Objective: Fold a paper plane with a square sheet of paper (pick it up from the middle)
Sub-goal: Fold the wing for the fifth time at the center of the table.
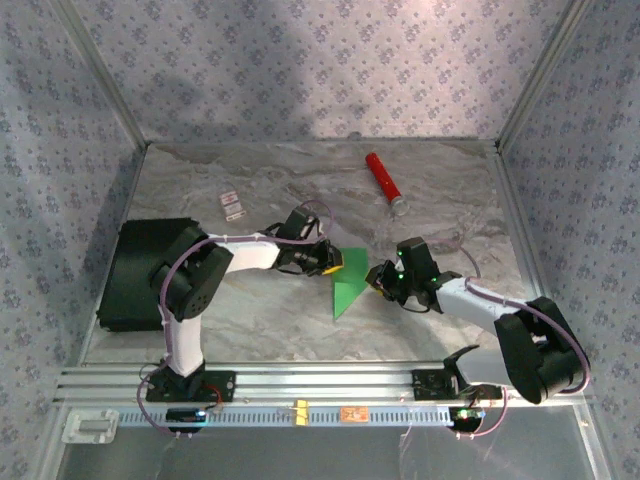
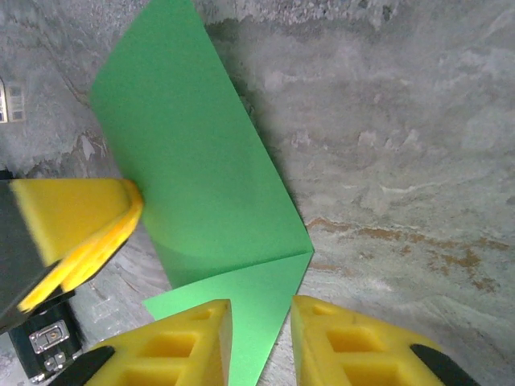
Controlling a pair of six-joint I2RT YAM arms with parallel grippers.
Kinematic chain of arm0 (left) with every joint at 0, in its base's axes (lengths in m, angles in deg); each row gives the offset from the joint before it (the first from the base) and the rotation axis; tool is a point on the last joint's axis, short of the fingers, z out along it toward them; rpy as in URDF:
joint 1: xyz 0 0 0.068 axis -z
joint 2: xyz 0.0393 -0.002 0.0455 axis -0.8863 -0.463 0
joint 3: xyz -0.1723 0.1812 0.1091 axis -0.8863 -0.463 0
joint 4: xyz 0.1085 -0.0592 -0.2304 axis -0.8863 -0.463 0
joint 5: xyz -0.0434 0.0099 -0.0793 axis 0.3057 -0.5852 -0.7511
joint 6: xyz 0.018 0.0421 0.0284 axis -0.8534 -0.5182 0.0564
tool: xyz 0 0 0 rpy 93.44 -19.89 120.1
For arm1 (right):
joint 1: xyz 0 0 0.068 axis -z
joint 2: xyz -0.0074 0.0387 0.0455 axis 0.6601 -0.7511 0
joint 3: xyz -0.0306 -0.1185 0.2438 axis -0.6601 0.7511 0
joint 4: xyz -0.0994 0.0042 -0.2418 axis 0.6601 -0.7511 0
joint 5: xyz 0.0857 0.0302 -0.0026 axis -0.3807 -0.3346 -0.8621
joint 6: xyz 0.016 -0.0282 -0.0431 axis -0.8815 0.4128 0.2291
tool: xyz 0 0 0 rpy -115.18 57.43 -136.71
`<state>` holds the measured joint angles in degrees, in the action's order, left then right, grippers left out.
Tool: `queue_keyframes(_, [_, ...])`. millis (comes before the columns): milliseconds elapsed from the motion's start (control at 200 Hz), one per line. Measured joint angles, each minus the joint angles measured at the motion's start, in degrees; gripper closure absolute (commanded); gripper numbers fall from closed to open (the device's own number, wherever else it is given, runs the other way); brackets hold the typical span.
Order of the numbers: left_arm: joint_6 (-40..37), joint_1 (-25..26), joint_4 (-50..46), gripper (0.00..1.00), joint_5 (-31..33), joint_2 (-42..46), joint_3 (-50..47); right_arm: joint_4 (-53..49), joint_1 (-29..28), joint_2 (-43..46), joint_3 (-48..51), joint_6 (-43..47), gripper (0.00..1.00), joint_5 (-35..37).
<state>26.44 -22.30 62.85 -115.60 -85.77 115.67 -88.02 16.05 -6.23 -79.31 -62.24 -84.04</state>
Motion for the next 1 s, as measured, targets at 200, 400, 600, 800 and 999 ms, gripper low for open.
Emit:
queue_keyframes(200, [-0.1, -1.2, 3.3, 0.83, -1.3, -0.5, -3.6, 0.3, 1.3, -1.0, 0.0, 1.3, 0.65, -2.7])
queue_keyframes(400, [0.1, -2.0, 8.0, 0.83, -3.6, -0.5, -6.0, 2.8, 1.9, -4.9, 0.0, 1.6, 0.65, -5.7])
queue_keyframes(600, [0.3, -2.2, 9.0, 0.83, -4.3, -0.5, -6.4, 4.4, 1.9, -7.8, -0.8, 2.2, 0.65, -8.0])
queue_keyframes(800, [0.3, -2.2, 9.2, 0.83, -4.3, -0.5, -6.4, 6.0, 2.5, -9.1, -3.1, 3.9, 0.66, -10.0])
queue_keyframes(999, [0.3, -2.3, 9.2, 0.83, -4.4, -0.5, -6.4, 7.2, 4.3, -11.2, -5.0, 7.0, 0.66, -12.4])
